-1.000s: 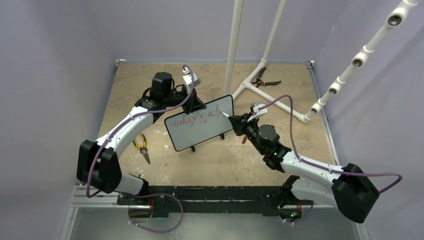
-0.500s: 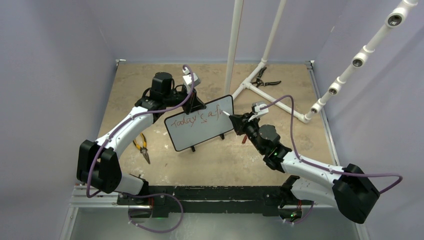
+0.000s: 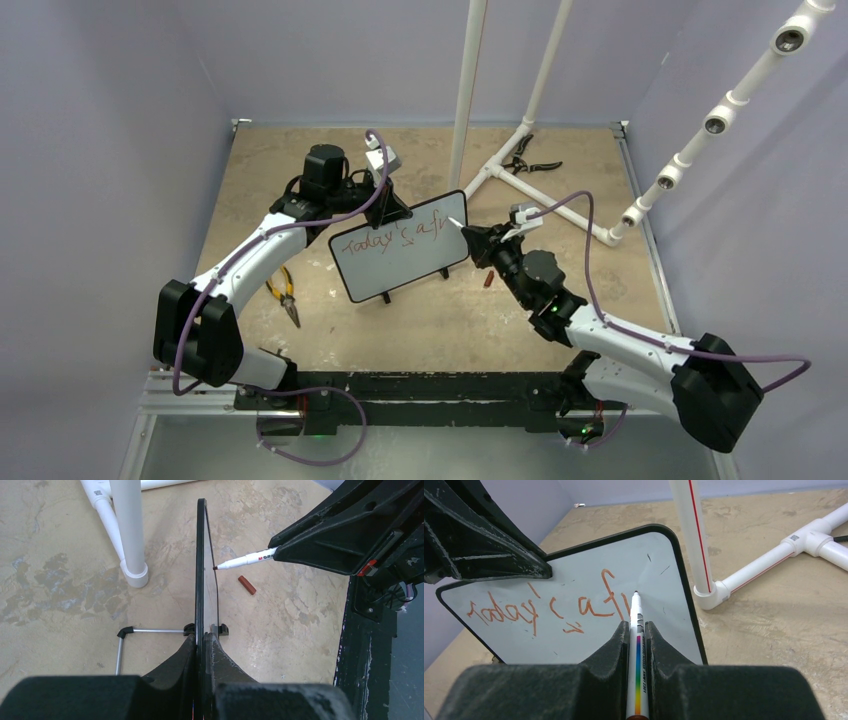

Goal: Write a sentence on the whiteboard

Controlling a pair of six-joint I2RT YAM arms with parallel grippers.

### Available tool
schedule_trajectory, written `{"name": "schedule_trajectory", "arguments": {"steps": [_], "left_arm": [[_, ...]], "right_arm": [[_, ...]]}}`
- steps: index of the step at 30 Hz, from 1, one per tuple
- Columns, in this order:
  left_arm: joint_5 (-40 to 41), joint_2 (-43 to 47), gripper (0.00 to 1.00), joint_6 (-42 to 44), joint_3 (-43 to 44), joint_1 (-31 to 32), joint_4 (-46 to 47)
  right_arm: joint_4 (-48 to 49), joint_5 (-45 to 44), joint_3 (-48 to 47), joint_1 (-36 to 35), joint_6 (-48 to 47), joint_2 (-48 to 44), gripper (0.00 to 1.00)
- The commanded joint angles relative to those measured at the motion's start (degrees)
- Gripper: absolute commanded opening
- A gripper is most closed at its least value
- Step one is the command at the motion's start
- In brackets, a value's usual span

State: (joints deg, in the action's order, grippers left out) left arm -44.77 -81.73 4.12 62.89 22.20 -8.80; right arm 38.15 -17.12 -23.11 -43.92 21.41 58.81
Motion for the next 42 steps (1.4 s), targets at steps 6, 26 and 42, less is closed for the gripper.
{"name": "schedule_trajectory", "arguments": {"steps": [6,26,42], "left_arm": [[-1.91,1.23,0.00,0.98,-0.84,0.48,-0.52],[-2.03,1.23,0.00,0.98,-0.84,0.48,-0.64],[-1.99,1.31,0.00,0.98,-0.85,0.48,-0.57]], "right_arm": [[-0.42,-1.69,-1.12,0.17,1.05,2.14,0.00],[-0.66,-5.66,-2.34,0.20,1.33,1.36,0.00],[1.95,-2.82,-2.22,0.15,-1.30,0.70,0.00]]}}
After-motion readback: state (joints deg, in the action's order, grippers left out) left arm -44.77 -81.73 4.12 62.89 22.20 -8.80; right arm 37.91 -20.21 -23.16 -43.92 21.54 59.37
